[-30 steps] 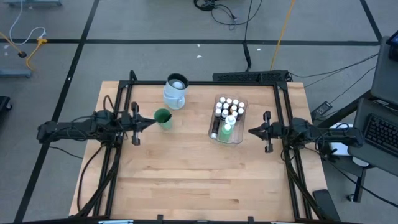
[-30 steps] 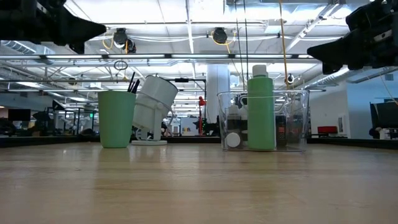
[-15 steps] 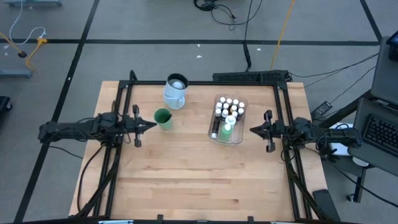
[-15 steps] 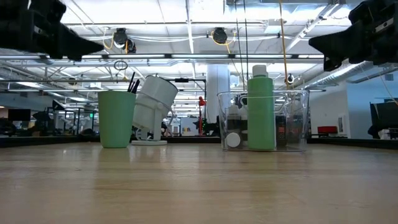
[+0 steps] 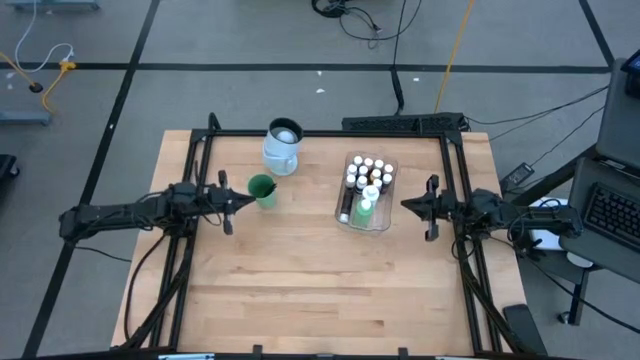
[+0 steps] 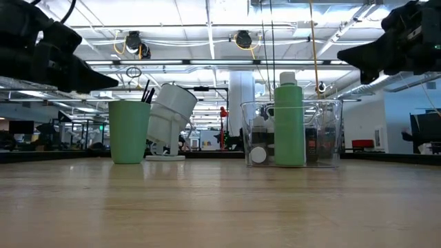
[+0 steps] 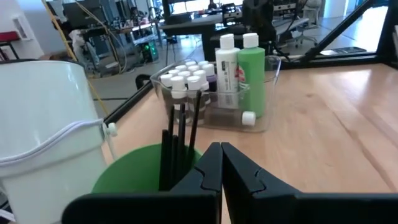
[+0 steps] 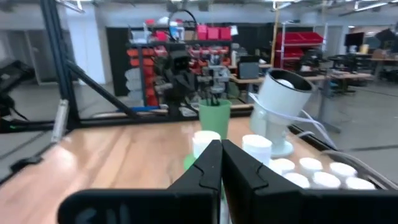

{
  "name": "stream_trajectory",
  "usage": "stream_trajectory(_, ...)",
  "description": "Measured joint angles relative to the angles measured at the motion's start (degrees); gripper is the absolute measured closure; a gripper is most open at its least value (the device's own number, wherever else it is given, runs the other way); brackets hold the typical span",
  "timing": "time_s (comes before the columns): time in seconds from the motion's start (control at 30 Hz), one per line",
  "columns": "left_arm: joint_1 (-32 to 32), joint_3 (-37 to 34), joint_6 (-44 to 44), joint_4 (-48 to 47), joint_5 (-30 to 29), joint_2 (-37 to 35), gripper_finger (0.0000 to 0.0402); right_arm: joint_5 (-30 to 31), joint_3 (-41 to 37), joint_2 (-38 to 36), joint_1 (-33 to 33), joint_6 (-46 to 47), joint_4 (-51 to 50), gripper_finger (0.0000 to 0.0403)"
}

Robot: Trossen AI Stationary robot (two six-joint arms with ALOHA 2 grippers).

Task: Pick & Place Paint Supplies
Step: Return to Home Position

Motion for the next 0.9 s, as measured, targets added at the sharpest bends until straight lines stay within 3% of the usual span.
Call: stream_trajectory(0.9, 0.3, 0.0, -2.3, 0.0, -0.4, 0.1, 0.0382, 0.7, 0.0, 0.0, 0.0, -1.5, -2.5, 0.0402)
